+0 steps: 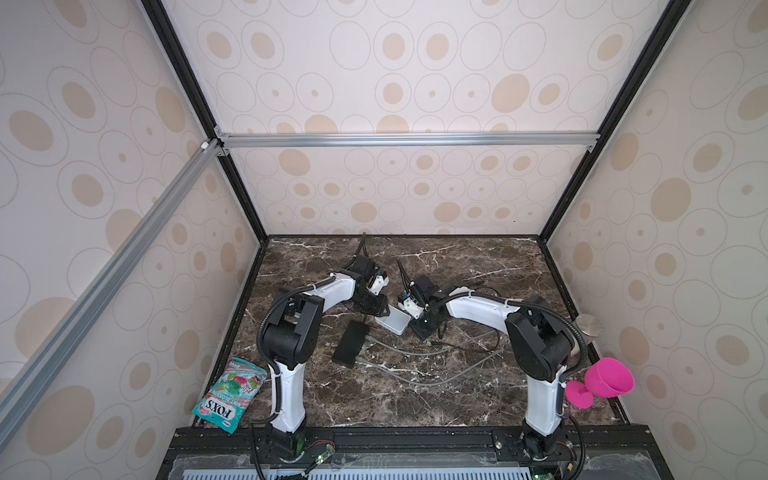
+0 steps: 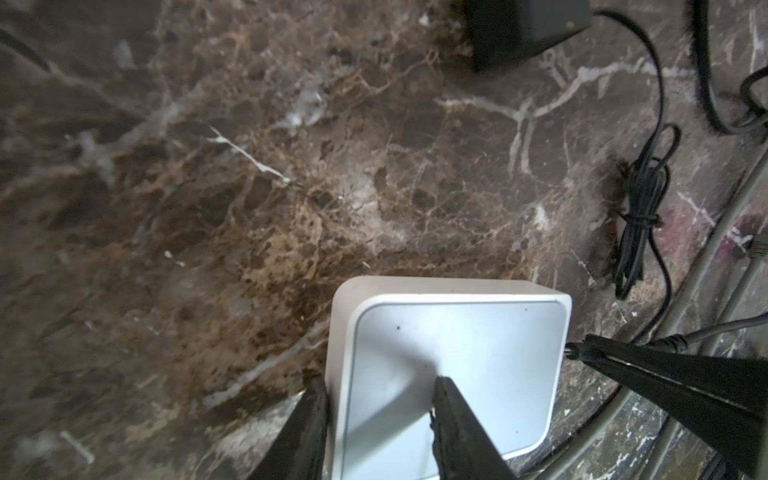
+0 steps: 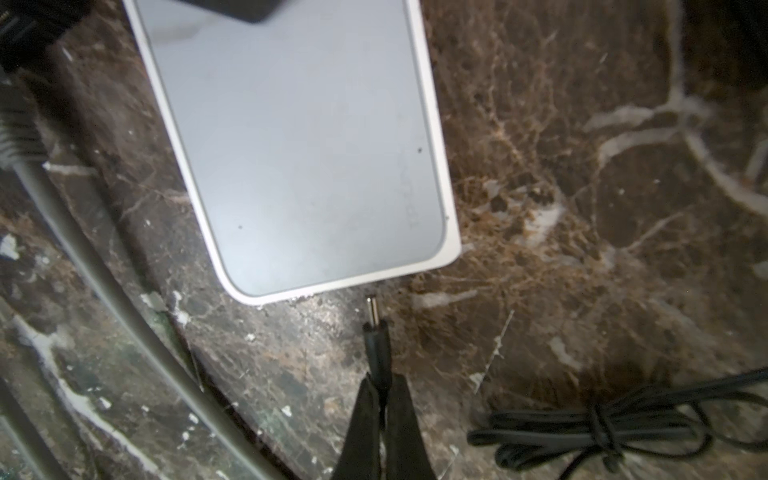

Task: Insert the plug into the switch port
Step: 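Push the barrel plug into the router's side port with the right gripper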

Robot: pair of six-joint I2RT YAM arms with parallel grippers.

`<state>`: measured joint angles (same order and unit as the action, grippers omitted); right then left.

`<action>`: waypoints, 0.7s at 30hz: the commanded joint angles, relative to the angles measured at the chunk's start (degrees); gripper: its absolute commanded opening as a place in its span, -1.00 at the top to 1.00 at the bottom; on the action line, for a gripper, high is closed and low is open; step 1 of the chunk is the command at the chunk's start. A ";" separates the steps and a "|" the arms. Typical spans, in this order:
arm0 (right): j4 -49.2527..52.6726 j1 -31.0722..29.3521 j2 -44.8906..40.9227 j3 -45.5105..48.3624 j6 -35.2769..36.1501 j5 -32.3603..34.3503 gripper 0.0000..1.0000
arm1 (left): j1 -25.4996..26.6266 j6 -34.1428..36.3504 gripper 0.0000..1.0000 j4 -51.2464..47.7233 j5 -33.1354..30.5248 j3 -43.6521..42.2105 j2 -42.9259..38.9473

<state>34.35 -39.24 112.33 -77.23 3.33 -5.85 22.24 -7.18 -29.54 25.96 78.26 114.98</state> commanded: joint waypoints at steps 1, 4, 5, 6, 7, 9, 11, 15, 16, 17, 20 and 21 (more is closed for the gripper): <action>0.92 -0.06 0.55 -1.87 0.93 -0.57 1.00 | 0.04 1.74 0.17 -2.78 -2.30 0.82 2.39; 1.07 -0.06 0.91 -2.29 1.06 -0.57 1.00 | 0.06 1.74 0.17 -2.80 -2.27 0.82 2.43; 1.19 -0.12 1.02 -2.41 1.06 -0.57 1.00 | 0.01 1.75 0.17 -2.80 -2.31 0.84 2.44; 1.18 -0.12 1.13 -2.57 1.19 -0.57 1.00 | 0.02 1.77 0.17 -2.80 -2.31 0.80 2.44; 1.21 -0.12 1.30 -2.57 1.15 -0.65 1.00 | 0.08 1.73 0.17 -2.80 -2.30 0.84 2.45; 1.38 -0.07 1.56 -2.90 1.15 -0.66 1.00 | 0.07 1.81 0.17 -2.78 -2.23 0.84 2.54; 1.51 -0.11 1.94 -2.93 1.06 -0.88 1.00 | 0.06 1.74 0.17 -2.89 -2.31 0.95 2.53; 1.37 -0.25 2.10 -2.69 0.93 -1.29 1.00 | 0.04 1.82 0.17 -2.91 -2.38 0.93 2.62; 1.34 -0.37 1.97 -2.55 0.96 -1.44 1.00 | 0.04 1.82 0.17 -2.96 -2.33 1.02 2.63; 1.22 -0.43 1.86 -2.28 0.89 -1.45 1.00 | 0.04 1.82 0.17 -2.95 -2.47 1.02 2.69; 0.51 -0.56 1.65 -1.57 0.72 -1.54 1.00 | 0.08 1.89 0.17 -2.98 -2.36 1.11 2.65; 0.47 -0.54 1.82 -1.51 0.71 -1.54 1.00 | 0.05 1.82 0.17 -2.99 -2.34 1.17 2.70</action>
<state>35.14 -39.31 113.47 -78.87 3.75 -6.66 22.24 -7.16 -29.69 26.02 78.81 115.35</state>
